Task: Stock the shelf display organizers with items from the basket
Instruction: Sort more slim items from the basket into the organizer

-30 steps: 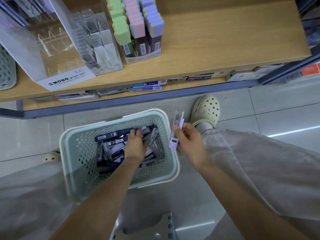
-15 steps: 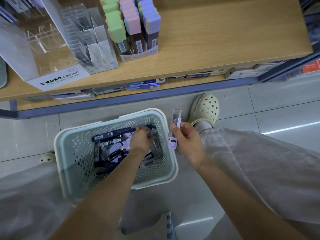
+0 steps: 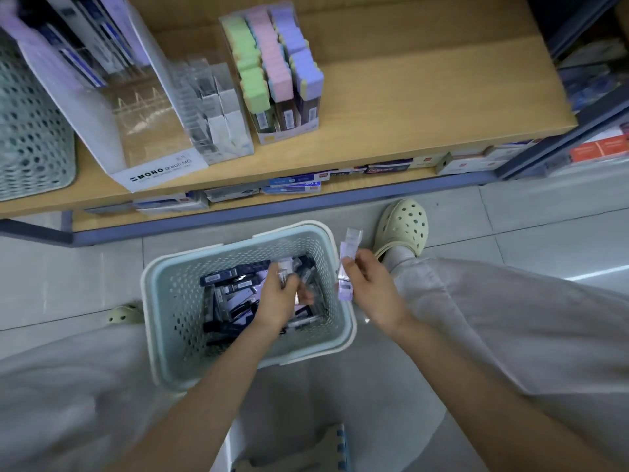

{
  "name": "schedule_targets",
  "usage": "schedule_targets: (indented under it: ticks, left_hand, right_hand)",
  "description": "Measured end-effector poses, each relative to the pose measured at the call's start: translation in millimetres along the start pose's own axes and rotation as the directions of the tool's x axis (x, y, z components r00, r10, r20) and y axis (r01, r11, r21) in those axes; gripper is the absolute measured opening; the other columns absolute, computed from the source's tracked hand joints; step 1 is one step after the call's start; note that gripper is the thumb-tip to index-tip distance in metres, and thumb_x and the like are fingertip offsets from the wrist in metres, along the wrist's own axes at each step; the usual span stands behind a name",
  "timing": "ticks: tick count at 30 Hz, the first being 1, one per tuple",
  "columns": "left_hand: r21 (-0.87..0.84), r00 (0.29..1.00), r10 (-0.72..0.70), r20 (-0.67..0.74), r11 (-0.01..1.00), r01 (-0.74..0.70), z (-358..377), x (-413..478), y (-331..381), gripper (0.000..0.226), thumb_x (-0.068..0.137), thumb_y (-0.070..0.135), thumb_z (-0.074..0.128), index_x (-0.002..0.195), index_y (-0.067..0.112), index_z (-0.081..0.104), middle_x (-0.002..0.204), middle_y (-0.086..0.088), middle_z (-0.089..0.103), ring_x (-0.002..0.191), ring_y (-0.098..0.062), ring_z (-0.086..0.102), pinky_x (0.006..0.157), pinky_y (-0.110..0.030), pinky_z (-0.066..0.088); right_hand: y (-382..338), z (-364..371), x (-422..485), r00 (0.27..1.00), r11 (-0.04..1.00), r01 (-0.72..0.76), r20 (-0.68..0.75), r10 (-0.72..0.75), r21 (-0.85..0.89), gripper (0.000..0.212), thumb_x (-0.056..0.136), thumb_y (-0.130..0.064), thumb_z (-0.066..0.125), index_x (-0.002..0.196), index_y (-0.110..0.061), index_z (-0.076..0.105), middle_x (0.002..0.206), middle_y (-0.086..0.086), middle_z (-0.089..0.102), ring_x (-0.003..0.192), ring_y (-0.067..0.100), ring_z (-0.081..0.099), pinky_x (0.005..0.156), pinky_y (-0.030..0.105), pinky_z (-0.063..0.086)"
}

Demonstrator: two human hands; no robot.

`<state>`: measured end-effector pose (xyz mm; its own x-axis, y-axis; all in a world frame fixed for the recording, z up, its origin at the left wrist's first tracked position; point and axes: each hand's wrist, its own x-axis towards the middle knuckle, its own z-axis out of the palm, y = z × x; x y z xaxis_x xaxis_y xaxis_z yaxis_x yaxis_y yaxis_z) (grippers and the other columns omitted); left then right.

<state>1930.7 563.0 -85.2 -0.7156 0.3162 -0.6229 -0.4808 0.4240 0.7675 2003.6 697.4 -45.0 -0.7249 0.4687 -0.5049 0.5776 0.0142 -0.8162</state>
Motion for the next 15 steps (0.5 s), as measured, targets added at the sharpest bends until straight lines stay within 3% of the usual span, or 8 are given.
schedule_targets:
  ticks: [3, 6, 8, 11, 15]
  left_hand:
    - [-0.148, 0.999, 0.04, -0.018, 0.988, -0.042, -2.4, -26.1, 24.8, 0.004, 0.099, 0.011, 0.043, 0.098, 0.008, 0.045, 0.06, -0.005, 0.046, 0.041, -0.004, 0.046, 0.043, -0.016, 0.041]
    - [-0.233, 0.994, 0.105, 0.038, 0.968, -0.093, -5.6, -41.5, 40.7, 0.015, 0.095, 0.025, 0.053, 0.088, 0.012, 0.052, 0.06, -0.003, 0.046, 0.052, -0.014, 0.045, 0.052, -0.028, 0.04]
    - [-0.286, 0.991, 0.123, 0.048, 0.952, -0.104, -11.8, -51.7, 51.5, 0.014, 0.093, 0.023, 0.056, 0.084, 0.013, 0.055, 0.055, 0.004, 0.052, 0.052, -0.014, 0.048, 0.05, -0.027, 0.041]
    - [-0.304, 0.99, 0.137, 0.004, 0.944, -0.13, -21.4, -65.3, 63.6, 0.013, 0.09, 0.013, 0.06, 0.078, 0.011, 0.057, 0.048, 0.01, 0.058, 0.042, -0.001, 0.051, 0.043, -0.013, 0.039]
    - [-0.275, 0.979, 0.166, -0.118, 0.942, -0.193, -43.2, -75.4, 72.5, 0.012, 0.088, 0.016, 0.064, 0.077, 0.012, 0.06, 0.049, 0.012, 0.056, 0.044, 0.0, 0.049, 0.045, -0.013, 0.039]
  right_hand:
    - [-14.9, 9.0, -14.1, 0.997, 0.999, 0.03, 0.075, -0.032, 0.031, 0.024, 0.098, -0.021, 0.046, 0.075, -0.027, 0.046, 0.063, -0.011, 0.045, 0.06, 0.001, 0.046, 0.065, 0.02, 0.041]
    - [-23.8, 16.7, -23.6, 0.981, 0.991, 0.041, 0.185, -0.065, 0.129, 0.017, 0.096, -0.018, 0.052, 0.08, -0.022, 0.056, 0.063, -0.013, 0.055, 0.065, 0.007, 0.054, 0.073, 0.032, 0.053]
    - [-33.2, 20.3, -31.9, 0.964, 0.987, 0.088, 0.237, -0.119, 0.137, 0.01, 0.094, -0.015, 0.054, 0.086, -0.018, 0.06, 0.067, -0.01, 0.061, 0.061, 0.001, 0.059, 0.063, 0.017, 0.049]
    - [-49.0, 21.4, -41.6, 0.945, 0.981, 0.19, 0.264, -0.192, 0.034, 0.006, 0.091, -0.015, 0.06, 0.085, -0.013, 0.059, 0.064, -0.005, 0.056, 0.047, -0.003, 0.05, 0.051, 0.01, 0.041]
    - [-69.3, 21.1, -45.9, 0.917, 0.949, 0.298, 0.307, -0.254, -0.104, 0.009, 0.093, -0.015, 0.057, 0.095, -0.009, 0.063, 0.063, -0.01, 0.055, 0.048, -0.004, 0.049, 0.052, 0.008, 0.037]
